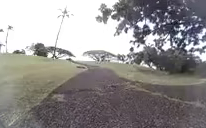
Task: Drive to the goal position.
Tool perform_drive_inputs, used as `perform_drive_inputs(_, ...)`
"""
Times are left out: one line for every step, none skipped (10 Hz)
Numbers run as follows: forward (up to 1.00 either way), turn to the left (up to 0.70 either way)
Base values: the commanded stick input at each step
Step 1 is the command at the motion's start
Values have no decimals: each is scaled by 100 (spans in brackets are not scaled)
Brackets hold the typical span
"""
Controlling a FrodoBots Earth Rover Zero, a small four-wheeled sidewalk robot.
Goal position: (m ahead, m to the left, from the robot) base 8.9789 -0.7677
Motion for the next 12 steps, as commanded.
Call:
perform_drive_inputs(85,2)
perform_drive_inputs(85,0)
perform_drive_inputs(85,0)
perform_drive_inputs(85,0)
perform_drive_inputs(85,0)
perform_drive_inputs(85,0)
perform_drive_inputs(85,0)
perform_drive_inputs(85,0)
perform_drive_inputs(85,0)
perform_drive_inputs(85,0)
perform_drive_inputs(85,0)
perform_drive_inputs(85,0)
